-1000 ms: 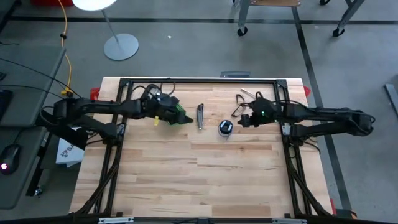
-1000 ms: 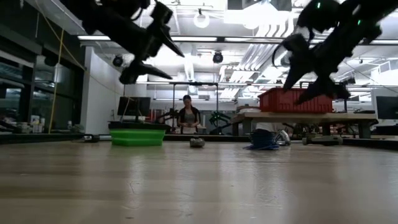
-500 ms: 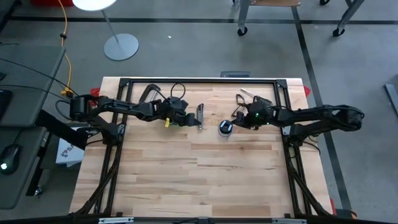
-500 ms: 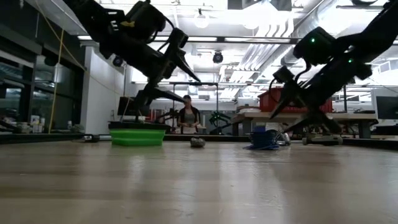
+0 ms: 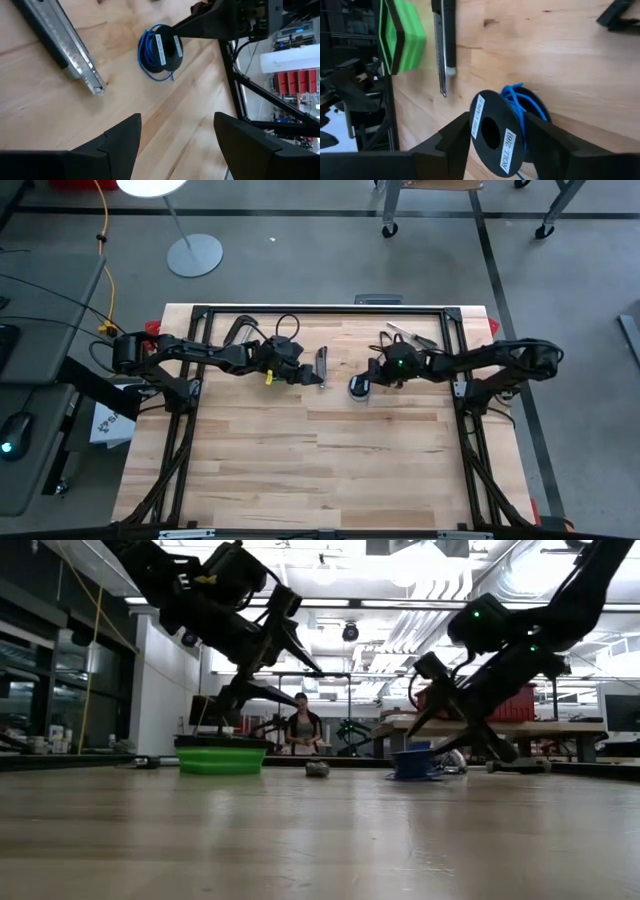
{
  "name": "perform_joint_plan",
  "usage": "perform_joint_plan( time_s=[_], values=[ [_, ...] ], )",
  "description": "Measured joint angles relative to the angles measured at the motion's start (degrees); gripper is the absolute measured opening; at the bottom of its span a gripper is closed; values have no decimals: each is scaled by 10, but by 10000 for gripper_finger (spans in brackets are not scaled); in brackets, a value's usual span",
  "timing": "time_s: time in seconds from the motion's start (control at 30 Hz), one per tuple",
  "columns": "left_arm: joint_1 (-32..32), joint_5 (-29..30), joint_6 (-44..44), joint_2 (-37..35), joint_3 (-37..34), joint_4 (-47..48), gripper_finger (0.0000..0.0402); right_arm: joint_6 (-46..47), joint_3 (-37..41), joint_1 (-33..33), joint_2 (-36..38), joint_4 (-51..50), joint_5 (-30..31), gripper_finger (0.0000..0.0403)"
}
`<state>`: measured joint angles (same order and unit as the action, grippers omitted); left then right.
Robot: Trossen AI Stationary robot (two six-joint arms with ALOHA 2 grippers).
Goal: Coil cords
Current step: Uncoil the blue wire from the spool
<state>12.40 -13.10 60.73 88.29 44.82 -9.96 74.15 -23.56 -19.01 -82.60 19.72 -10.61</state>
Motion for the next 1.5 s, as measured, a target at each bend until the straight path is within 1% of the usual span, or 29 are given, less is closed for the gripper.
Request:
perform_joint_plan(
  time_s=[0.2,0.37,0.5,0.6,0.7,0.8,0.87,0.93,1.0,1.07,1.13,1.2,1.33,1.4,1.5],
  values=[
    [0,-1,-13,0,0,-2,246,-9,-19,25,-34,-1,-1,99],
    [0,-15,-15,0,0,1,246,-6,-22,45,-56,8,1,66],
    [1,-24,-14,-1,0,-3,246,-7,-22,58,-50,16,-4,15],
    [3,-45,-9,-11,0,-14,246,-6,-21,65,-26,17,-7,9],
    [8,-86,9,-30,0,-65,246,-10,-20,73,16,11,-8,3],
    [15,-107,42,-62,0,-157,246,-28,-28,76,69,7,-6,2],
    [25,-106,66,-91,0,-231,246,-51,-45,79,107,6,-2,2],
    [36,-91,79,-119,7,-298,246,-80,-68,79,146,-6,13,1],
    [49,-78,75,-151,17,-342,246,-124,-98,79,177,-14,37,1],
    [61,-71,49,-182,35,-367,246,-174,-138,79,204,-25,60,1],
    [70,-66,9,-209,52,-361,246,-231,-187,79,217,-41,84,1],
    [75,-56,-37,-230,69,-322,246,-296,-239,78,219,-67,95,1],
    [80,-47,-120,-256,99,-164,246,-417,-347,78,196,-125,96,0],
    [79,-35,-142,-261,105,-103,246,-467,-395,78,180,-154,97,0],
    [77,-17,-149,-261,107,-79,246,-519,-453,78,155,-188,97,0]
  ],
)
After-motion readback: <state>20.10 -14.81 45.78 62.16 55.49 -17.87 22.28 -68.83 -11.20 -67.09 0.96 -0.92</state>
